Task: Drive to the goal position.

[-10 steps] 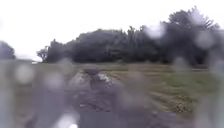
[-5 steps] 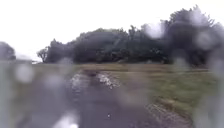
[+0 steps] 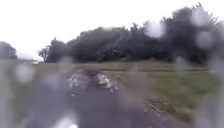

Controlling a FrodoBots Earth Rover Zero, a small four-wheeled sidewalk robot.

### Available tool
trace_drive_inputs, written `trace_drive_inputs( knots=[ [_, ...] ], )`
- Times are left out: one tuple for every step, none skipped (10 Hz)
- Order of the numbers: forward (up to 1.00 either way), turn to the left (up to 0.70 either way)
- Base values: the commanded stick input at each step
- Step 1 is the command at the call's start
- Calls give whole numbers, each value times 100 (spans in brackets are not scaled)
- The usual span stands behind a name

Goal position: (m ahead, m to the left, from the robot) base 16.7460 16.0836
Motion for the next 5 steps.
trace_drive_inputs(
  knots=[
    [85,0],
    [85,0],
    [85,0],
    [85,17],
    [85,28]
  ],
)
